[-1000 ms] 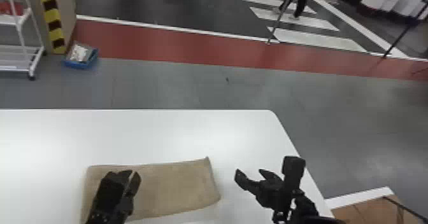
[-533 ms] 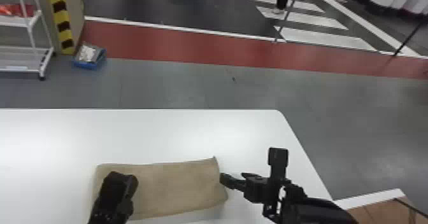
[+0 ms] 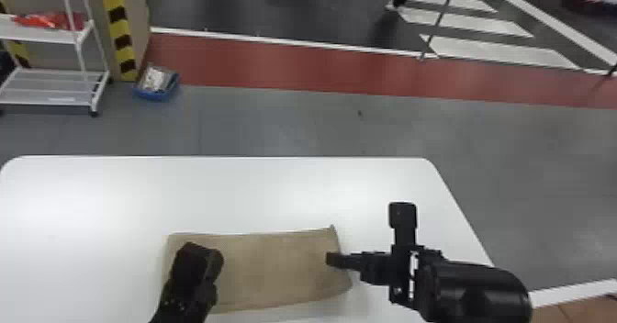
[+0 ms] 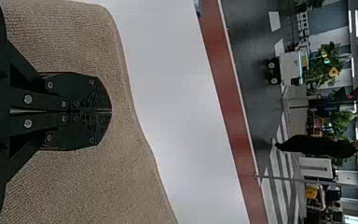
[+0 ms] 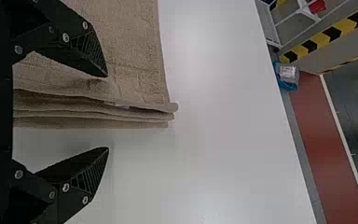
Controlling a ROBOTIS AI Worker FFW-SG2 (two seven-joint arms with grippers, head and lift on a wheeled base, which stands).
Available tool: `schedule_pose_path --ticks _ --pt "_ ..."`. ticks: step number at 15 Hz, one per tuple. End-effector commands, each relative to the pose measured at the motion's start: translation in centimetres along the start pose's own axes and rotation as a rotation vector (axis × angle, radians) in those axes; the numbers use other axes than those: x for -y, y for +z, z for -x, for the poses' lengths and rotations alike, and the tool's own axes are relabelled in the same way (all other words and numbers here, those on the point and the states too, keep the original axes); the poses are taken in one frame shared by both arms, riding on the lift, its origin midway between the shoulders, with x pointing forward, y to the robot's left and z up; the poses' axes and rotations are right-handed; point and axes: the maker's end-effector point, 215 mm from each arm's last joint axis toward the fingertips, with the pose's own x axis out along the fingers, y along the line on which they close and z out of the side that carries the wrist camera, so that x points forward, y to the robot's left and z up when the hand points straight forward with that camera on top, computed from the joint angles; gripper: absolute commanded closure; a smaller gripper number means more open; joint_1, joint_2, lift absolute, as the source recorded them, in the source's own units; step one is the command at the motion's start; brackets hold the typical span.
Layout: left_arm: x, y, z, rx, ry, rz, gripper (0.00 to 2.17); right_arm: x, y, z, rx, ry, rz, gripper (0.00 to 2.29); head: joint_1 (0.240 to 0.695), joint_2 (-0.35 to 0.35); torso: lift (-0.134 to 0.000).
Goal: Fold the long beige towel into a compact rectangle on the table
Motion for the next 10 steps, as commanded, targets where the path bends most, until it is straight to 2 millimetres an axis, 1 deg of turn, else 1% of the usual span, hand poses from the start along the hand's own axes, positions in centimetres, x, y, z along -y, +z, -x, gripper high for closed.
schedule_pose_path --ticks 1,2,3,5,7,9,10 --pt "-0.2 0.0 -0.1 -0.004 0.001 -0.001 2.07 0.4 0.0 0.0 -0.023 -0.021 0.012 0.52 0.695 -0.252 0.0" --pt "-0.1 -0.3 -0.1 -0.014 0.0 -0.001 2.07 0.5 -0.3 0.0 -0.04 -0.022 0.005 0.61 0.695 -0.252 0.0" --pt "-0.3 -0.2 -0.2 -0.015 0.002 -0.002 2.07 0.3 -0.4 0.0 -0.05 -0.015 0.003 0.76 0.695 -0.254 0.0" --pt "-0.4 -0.1 -0.2 -0.013 0.002 -0.002 2.07 -0.7 -0.3 0.0 -0.048 0.026 -0.015 1.04 0.695 -0.254 0.0" --pt "-0.5 -0.5 -0.2 -0.027 0.005 -0.001 2.07 -1.6 -0.2 -0.1 -0.044 0.06 -0.025 1.18 0.695 -0.246 0.0" --pt "-0.6 -0.7 -0.2 -0.031 0.007 0.0 2.07 -2.5 -0.6 0.2 -0.037 0.101 -0.05 1.29 0.695 -0.231 0.0" --pt "-0.6 -0.7 -0.2 -0.031 0.007 0.0 2.07 -3.1 0.0 0.6 -0.017 0.117 -0.05 1.3 0.695 -0.226 0.0"
